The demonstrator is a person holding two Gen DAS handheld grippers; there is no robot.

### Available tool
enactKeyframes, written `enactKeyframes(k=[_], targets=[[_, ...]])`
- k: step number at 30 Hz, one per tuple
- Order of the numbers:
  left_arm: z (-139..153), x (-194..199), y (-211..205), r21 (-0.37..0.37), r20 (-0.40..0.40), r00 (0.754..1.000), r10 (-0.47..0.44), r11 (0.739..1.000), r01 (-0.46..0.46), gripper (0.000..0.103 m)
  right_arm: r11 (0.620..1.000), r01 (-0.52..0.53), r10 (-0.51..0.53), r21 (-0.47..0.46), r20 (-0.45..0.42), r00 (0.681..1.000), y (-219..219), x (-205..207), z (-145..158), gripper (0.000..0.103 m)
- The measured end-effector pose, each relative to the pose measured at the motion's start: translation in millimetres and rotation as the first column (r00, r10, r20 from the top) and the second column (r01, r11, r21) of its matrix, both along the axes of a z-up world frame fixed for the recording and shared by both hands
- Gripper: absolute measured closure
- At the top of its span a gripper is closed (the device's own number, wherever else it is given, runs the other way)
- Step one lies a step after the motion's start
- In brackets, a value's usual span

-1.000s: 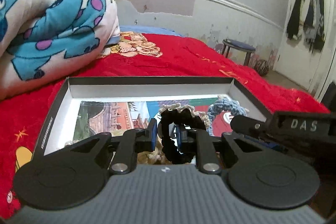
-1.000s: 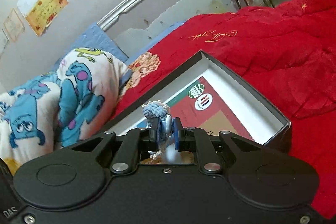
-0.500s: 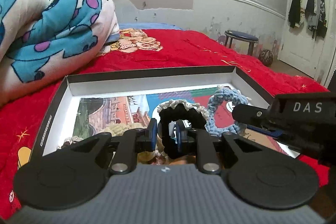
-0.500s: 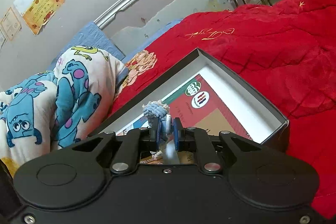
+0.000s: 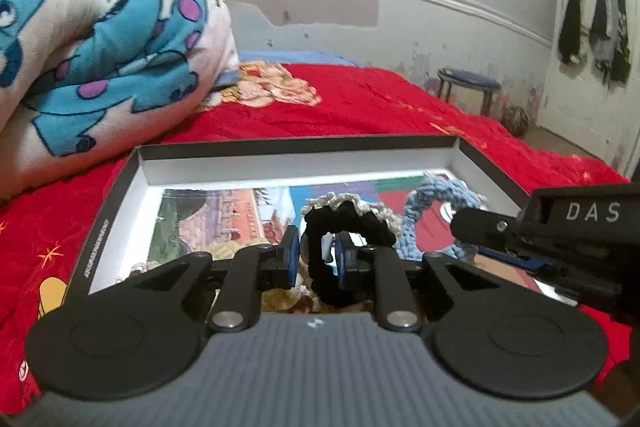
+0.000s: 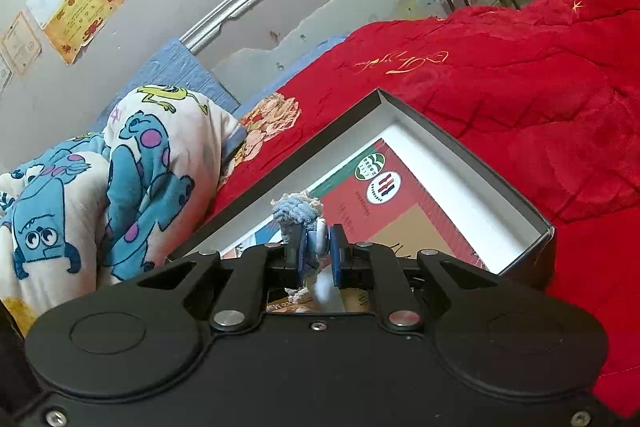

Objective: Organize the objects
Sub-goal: 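Lift the left tool's scrunchie into the box while the right tool carries its own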

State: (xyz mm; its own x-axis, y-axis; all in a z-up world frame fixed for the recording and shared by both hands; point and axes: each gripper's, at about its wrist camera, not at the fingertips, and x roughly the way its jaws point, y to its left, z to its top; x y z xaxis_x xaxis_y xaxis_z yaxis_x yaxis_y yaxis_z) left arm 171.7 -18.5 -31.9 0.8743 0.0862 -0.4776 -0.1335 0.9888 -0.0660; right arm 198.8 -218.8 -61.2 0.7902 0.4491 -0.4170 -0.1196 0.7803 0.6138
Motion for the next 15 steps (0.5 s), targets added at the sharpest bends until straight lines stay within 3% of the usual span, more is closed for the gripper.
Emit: enactKeyframes(k=[5,15], targets=[[-0.8,-3.5,3.1,-0.033,0.027,0.999,0.021,0.999,-0.02,0.08,1.0,0.017,-0.017,0.011,0.005,1.0,2.4,-3.9,-0.5,0.09],[-3.0,-3.6,0.8,0.005,0.029,0.999,0.021,1.0,-0.021,0.08,0.999,0.019,-0.019,0.04,-0.006,1.0,-1.2,-3.2,-0.5,0.09]])
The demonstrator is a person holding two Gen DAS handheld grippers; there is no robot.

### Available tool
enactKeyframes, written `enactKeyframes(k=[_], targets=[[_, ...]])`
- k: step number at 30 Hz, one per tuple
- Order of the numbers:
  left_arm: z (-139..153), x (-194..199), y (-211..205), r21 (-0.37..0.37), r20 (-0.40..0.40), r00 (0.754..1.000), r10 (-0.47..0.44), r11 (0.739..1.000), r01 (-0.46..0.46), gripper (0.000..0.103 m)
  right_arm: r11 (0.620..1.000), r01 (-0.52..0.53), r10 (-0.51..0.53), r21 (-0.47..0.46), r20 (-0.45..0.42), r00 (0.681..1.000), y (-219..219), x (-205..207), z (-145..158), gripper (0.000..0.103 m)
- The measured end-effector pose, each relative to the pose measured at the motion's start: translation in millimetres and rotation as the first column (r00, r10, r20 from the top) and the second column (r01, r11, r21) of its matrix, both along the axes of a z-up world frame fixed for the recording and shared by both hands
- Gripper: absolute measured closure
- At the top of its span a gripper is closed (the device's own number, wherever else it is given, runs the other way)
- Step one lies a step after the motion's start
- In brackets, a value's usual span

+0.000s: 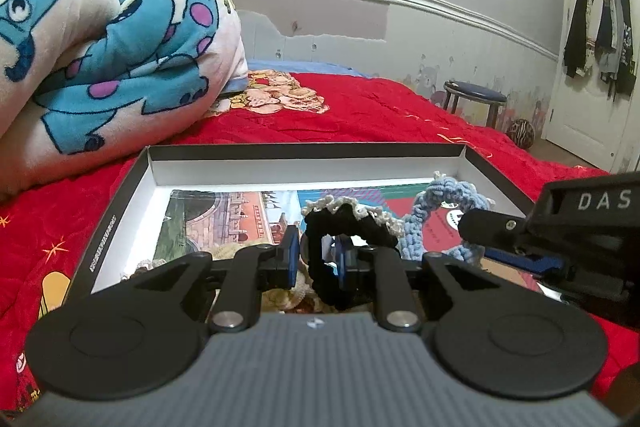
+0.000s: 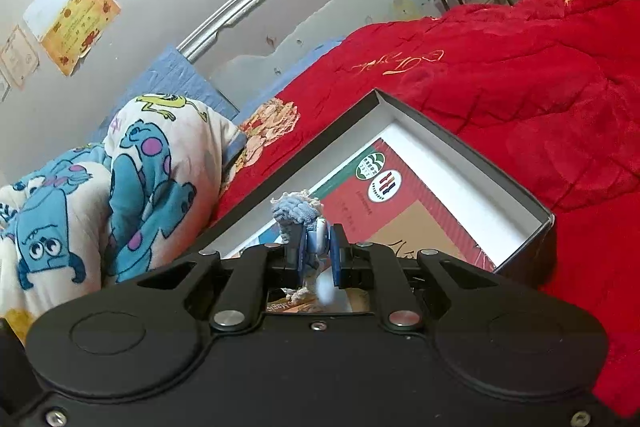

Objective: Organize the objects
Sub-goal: 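Lift the left tool's scrunchie into the box while the right tool carries its own, then open both tools to release the scrunchies inside the box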

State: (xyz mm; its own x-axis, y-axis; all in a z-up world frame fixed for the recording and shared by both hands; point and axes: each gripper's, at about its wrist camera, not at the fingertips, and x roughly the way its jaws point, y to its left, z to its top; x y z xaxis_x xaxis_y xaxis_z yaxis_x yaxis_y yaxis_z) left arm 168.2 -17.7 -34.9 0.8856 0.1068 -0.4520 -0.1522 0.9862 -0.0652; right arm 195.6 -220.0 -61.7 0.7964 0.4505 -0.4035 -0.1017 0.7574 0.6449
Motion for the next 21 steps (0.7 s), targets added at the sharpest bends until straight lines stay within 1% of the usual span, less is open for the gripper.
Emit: enactKeyframes(k=[3,5,7,8,9,10,11,12,16,21], targets=[[-0.3,1.1,-0.5,0.002,-0.005,1.0,0.014,1.0,-0.014,0.079,1.0,-0.01,0.01,-0.003,0.004,1.0,-0.1,0.5,-0.1,0.09],[0.4,2.4,1.5,-0.017,-0.014,0.999,0.039,0.999,-0.039,0.078,0.999,-0.025,0.026,-0.025,0.025,0.999,1.8,0.5,-1.8,0.09],[1.9,1.6,4.2,-0.035,-0.026,0.999,0.035,0.999,-0.036,0.076,0.998,-0.034,0.035,-0.055,0.018,0.999,5.0,0.4,-0.1,0.09],[3.0,-0.6,5.0,-0.04,-0.023,0.999,0.033,0.999,-0.034,0.072,0.998,-0.038,0.038,-0.047,0.004,0.999,4.7,0.5,1.1,0.09],[3.8,-2.2,5.4,-0.042,-0.022,0.999,0.03,0.999,-0.031,0.069,0.999,-0.045,0.045,-0.015,-0.009,0.999,2.5,0.8,1.3,0.09],[4.4,-3.1,5.8,-0.044,-0.027,0.999,0.03,0.999,-0.031,0.063,0.999,-0.048,0.049,0.022,-0.018,0.999,-0.4,0.8,1.0,0.09],[5.2,-3.5,6.2,-0.05,-0.033,0.999,0.028,0.998,-0.03,0.059,0.998,-0.045,0.046,0.045,-0.03,0.998,-2.8,1.0,0.5,0.09],[6.2,-3.8,6.8,-0.06,-0.039,0.999,0.026,0.998,-0.029,0.058,0.998,-0.043,0.045,0.051,-0.043,0.998,-4.0,1.4,0.8,0.09],[11.6,-4.6,8.1,-0.086,-0.053,0.999,0.002,0.996,-0.006,0.048,0.998,-0.039,0.042,0.058,-0.054,0.998,-6.1,0.6,1.1,0.09],[14.4,-3.4,8.0,-0.072,-0.074,0.997,-0.014,0.997,0.009,0.041,0.998,-0.051,0.053,0.04,-0.049,0.997,-4.2,2.0,1.4,0.09]])
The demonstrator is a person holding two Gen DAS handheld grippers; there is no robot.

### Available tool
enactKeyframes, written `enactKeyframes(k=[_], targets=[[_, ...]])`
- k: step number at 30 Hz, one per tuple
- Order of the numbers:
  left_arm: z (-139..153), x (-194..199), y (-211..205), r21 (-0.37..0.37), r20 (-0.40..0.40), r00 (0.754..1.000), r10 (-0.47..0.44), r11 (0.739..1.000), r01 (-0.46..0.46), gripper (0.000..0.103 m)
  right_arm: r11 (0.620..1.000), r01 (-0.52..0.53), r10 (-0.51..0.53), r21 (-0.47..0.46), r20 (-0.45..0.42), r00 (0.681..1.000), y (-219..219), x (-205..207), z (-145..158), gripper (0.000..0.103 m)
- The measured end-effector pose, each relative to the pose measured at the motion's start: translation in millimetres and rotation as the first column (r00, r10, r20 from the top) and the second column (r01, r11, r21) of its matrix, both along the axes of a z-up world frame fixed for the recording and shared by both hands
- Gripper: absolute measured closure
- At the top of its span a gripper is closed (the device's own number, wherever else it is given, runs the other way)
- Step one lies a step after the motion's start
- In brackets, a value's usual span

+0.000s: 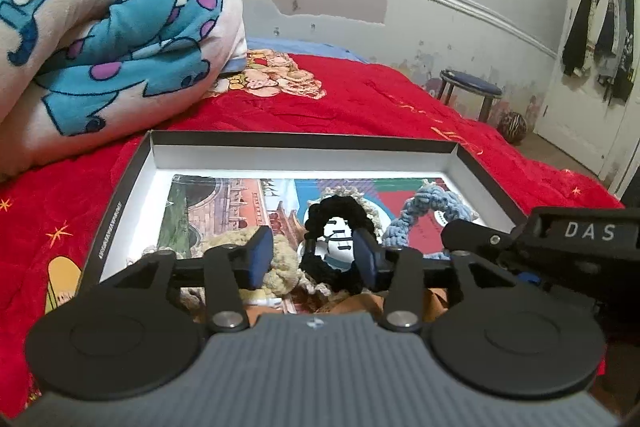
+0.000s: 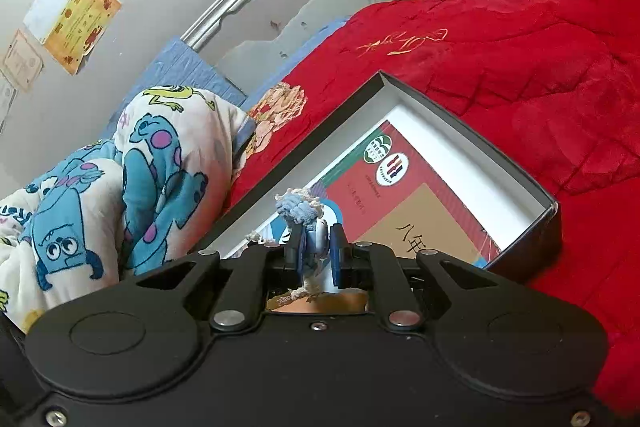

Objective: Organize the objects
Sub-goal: 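Open both tools to release the scrunchies inside the box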

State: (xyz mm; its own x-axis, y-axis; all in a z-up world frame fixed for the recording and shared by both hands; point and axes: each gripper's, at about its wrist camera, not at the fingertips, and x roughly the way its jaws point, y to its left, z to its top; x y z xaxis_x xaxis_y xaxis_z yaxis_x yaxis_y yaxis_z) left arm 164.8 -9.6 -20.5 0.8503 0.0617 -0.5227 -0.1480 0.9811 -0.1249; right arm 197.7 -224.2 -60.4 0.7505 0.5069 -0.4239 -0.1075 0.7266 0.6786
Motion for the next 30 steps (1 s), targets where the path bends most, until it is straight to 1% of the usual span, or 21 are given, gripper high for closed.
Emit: enactKeyframes(k=[4,6,8,10,13,15,17,18,21,23,24,26,27,28,30], targets=[[3.3,-3.3,4.4,-0.004,0.002,1.0,0.002,1.0,-0.002,0.041,0.999,-0.007,0.007,0.035,-0.008,1.0,-3.9,0.7,0.1,0.088],[8.0,-9.1,5.9,-0.006,0.023,1.0,-0.01,1.0,0.01,0.041,1.0,-0.008,0.008,0.009,0.001,1.0,-3.9,-0.8,4.7,0.08],[14.4,-15.0,6.2,0.008,0.045,0.999,-0.016,1.0,0.015,0.041,1.0,-0.003,0.003,-0.003,0.032,0.999,-5.9,-6.3,12.7,0.054],[22.9,-20.6,6.9,0.024,0.06,0.998,-0.018,1.0,0.017,0.041,1.0,0.007,-0.007,0.005,0.063,0.998,-9.9,-13.8,21.3,0.042],[39.3,-30.1,8.3,0.03,0.085,0.996,-0.023,0.999,0.021,0.038,1.0,0.007,-0.008,0.009,0.089,0.996,-19.9,-25.7,35.7,0.042],[51.9,-38.3,7.6,0.02,0.102,0.994,-0.048,0.999,0.046,0.036,1.0,0.018,-0.018,-0.004,0.102,0.995,-26.7,-35.2,46.6,0.041],[64.5,-46.1,4.0,0.013,0.114,0.99,-0.087,0.996,0.087,0.029,0.999,0.027,-0.024,-0.028,0.104,0.994,-33.8,-44.4,60.0,0.039],[70.8,-50.1,1.0,0.015,0.117,0.987,-0.11,0.994,0.109,0.028,0.999,0.02,-0.016,-0.044,0.1,0.995,-36.3,-47.1,66.6,0.038],[86.6,-65.4,-10.6,0.027,0.147,0.978,-0.146,0.989,0.143,0.025,0.99,0.004,0.008,-0.142,0.084,0.996,-40.5,-55.9,91.4,0.033],[93.4,-76.6,-19.0,0.033,0.162,0.974,-0.16,0.987,0.157,0.023,0.975,-0.016,0.036,-0.22,0.087,0.996,-41.2,-64.5,107.9,0.026],[95.2,-82.6,-23.2,0.032,0.166,0.973,-0.163,0.987,0.16,0.022,0.964,-0.031,0.062,-0.265,0.107,0.992,-41.2,-71.4,115.5,0.024],[93.5,-90.8,-30.8,0.03,0.158,0.974,-0.163,0.987,0.16,0.021,0.948,-0.028,0.076,-0.317,0.141,0.987,-41.6,-83.9,125.1,0.02],[90.7,-94.4,-34.4,0.037,0.147,0.975,-0.165,0.986,0.162,0.021,0.948,-0.016,0.068,-0.317,0.154,0.986,-43.8,-89.6,126.9,0.02],[86.4,-97.9,-38.2,0.047,0.129,0.978,-0.165,0.986,0.16,0.02,0.957,-0.002,0.052,-0.29,0.165,0.985,-48.1,-95.0,125.8,0.02],[73.4,-108.1,-45.7,0.077,0.083,0.983,-0.165,0.984,0.159,0.02,0.979,0.017,0.017,-0.202,0.166,0.986,-57.5,-99.9,116.8,0.018]])
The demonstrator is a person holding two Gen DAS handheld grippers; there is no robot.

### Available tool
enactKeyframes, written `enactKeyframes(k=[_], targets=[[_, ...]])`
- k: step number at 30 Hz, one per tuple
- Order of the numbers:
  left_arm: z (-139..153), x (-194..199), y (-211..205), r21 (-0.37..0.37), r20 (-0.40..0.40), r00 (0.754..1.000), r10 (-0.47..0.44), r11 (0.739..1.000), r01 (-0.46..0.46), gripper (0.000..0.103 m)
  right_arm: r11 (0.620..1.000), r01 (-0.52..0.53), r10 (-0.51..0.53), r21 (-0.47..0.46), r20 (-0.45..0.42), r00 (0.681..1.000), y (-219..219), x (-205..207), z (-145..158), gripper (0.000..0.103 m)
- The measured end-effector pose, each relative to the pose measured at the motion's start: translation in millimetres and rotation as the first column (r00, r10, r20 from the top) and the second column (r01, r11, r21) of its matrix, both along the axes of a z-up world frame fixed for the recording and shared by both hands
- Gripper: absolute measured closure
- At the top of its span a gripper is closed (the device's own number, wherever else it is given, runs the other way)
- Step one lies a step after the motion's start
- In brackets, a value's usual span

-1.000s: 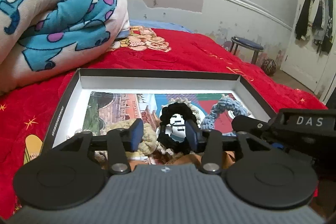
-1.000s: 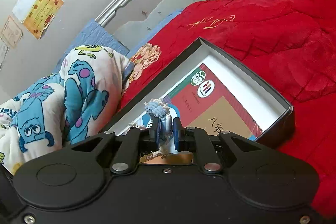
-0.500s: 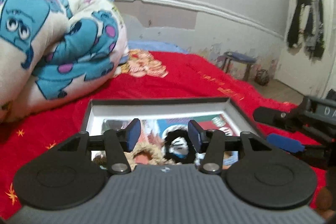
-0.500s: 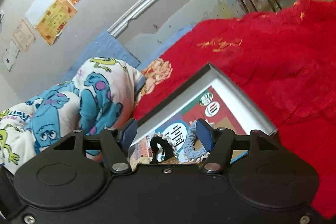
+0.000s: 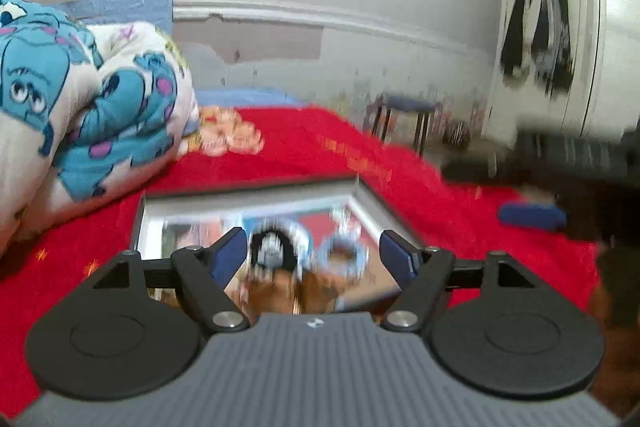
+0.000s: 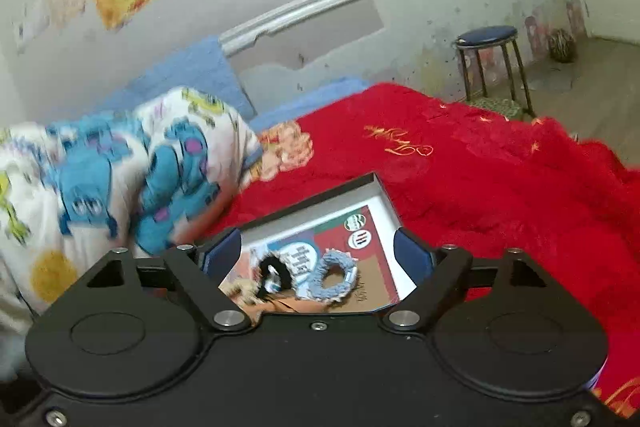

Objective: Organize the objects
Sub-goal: 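Open both tools to release the scrunchies inside the box, then move both open tools down around the blue binder clip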

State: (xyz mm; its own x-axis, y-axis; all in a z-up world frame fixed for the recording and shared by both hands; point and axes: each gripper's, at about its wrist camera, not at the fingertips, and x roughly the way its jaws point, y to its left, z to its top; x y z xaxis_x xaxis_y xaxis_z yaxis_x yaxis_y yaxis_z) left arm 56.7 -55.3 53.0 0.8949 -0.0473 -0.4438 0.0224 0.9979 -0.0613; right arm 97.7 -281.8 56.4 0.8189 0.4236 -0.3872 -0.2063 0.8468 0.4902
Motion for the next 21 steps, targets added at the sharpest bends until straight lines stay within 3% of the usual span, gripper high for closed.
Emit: enactKeyframes(k=[3,8,12,17,19,20,21], targets=[[-27.0,-11.8,-7.7,0.005,-0.022,1.0,-0.002,1.0,0.002,0.019,1.0,0.002,-0.001,0.02,-0.051,0.999,-4.1,5.3,-17.1,0.018],[-65.3,12.8,-27.2,-0.01,-0.148,0.989,0.014,1.0,-0.015,0.019,1.0,-0.002,0.005,0.029,-0.093,0.996,-8.5,18.1,-31.8,0.019],[-84.2,22.8,-32.7,0.014,-0.199,0.979,0.035,0.999,-0.033,0.021,0.999,-0.001,0.007,0.046,-0.134,0.991,-10.5,26.7,-42.0,0.019],[-97.9,25.3,-28.9,0.013,-0.237,0.97,0.056,0.998,-0.054,0.027,0.999,-0.034,0.033,-0.002,-0.169,0.985,3.4,35.2,-54.8,0.019],[-97.1,25.5,-32.5,0.03,-0.229,0.972,0.047,0.999,-0.041,0.034,0.998,-0.043,0.036,-0.035,-0.182,0.983,11.4,36.7,-59.7,0.022],[-97.0,27.1,-34.2,0.038,-0.228,0.972,0.049,0.998,-0.041,0.046,0.997,-0.039,0.026,-0.066,-0.186,0.982,15.5,37.2,-61.5,0.027],[-97.2,27.3,-34.8,0.045,-0.224,0.973,0.055,0.998,-0.046,0.051,0.994,-0.038,0.017,-0.105,-0.19,0.982,20.3,37.3,-63.2,0.029]])
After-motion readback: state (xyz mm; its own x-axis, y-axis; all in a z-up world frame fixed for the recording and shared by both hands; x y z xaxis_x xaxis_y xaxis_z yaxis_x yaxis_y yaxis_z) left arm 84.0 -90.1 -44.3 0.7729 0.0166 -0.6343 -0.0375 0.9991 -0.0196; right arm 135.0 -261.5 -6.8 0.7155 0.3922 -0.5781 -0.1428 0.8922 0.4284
